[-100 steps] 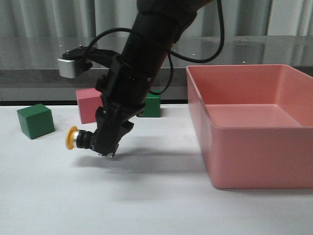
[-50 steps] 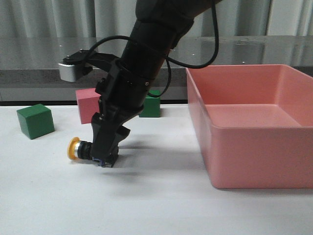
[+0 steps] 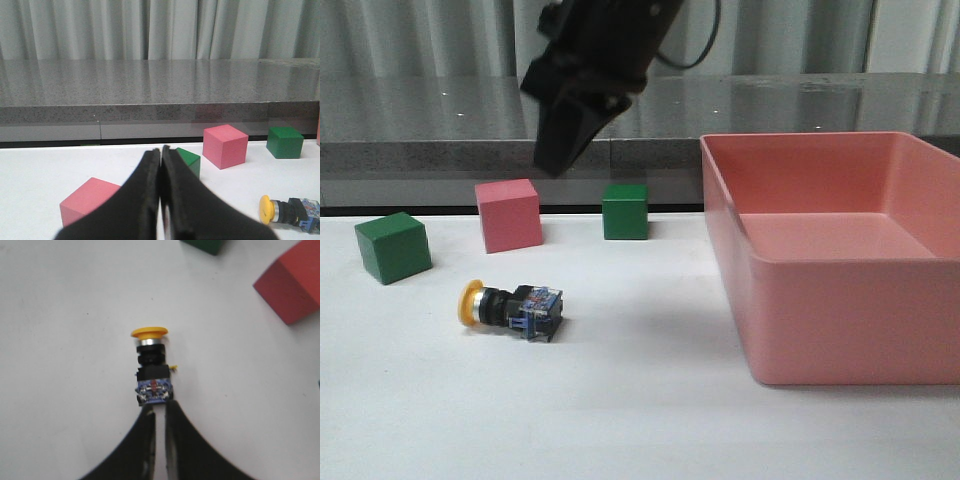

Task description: Place and stand button with both arms

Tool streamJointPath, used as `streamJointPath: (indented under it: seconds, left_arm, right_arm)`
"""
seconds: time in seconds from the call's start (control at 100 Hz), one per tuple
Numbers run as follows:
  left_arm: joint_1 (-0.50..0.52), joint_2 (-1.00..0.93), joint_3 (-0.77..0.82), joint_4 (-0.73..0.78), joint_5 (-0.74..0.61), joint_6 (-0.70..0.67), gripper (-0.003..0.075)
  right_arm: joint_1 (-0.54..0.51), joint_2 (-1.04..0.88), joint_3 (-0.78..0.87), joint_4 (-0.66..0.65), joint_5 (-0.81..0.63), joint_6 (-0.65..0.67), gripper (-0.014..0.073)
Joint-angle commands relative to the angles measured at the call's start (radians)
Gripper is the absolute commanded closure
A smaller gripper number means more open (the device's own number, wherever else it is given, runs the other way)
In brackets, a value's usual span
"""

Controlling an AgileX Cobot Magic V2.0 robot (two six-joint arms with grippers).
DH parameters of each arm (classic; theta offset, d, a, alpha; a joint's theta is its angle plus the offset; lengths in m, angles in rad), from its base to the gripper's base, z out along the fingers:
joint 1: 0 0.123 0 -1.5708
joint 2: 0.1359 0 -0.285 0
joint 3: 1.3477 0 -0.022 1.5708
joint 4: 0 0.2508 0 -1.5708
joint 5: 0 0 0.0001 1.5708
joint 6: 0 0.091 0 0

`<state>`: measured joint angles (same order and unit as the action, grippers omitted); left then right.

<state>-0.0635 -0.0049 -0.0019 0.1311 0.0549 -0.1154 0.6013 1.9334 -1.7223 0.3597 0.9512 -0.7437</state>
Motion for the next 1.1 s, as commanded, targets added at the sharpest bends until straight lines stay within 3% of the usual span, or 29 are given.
streamJointPath:
  seconds: [0.0, 0.25, 0.52, 0.83, 1.09]
  left_arm:
    - [0.0, -0.03, 0.047, -0.001, -0.077, -0.008, 0.074]
    - [0.0, -0.03, 0.047, -0.001, -0.077, -0.008, 0.074]
    - [0.0, -0.03, 0.047, -0.001, -0.077, -0.008, 0.074]
    - [0.0, -0.03, 0.047, -0.001, -0.077, -0.008, 0.074]
    - [0.0, -0.03, 0.047, -0.001, -0.077, -0.008, 0.074]
  right_arm:
    - [-0.048, -0.133, -0.033, 0.001, 0.026, 0.089, 0.0655]
    - [-0.181, -0.388, 0.037, -0.088, -0.02, 0.262, 0.0655]
    - [-0.334, -0.856, 0.468, -0.276, -0.297, 0.473, 0.0655]
    - [-0.492, -1.392, 1.012, -0.278, -0.629, 0.495, 0.0655]
    - [-0.548, -1.632, 1.252, -0.279, -0.651, 0.495, 0.0655]
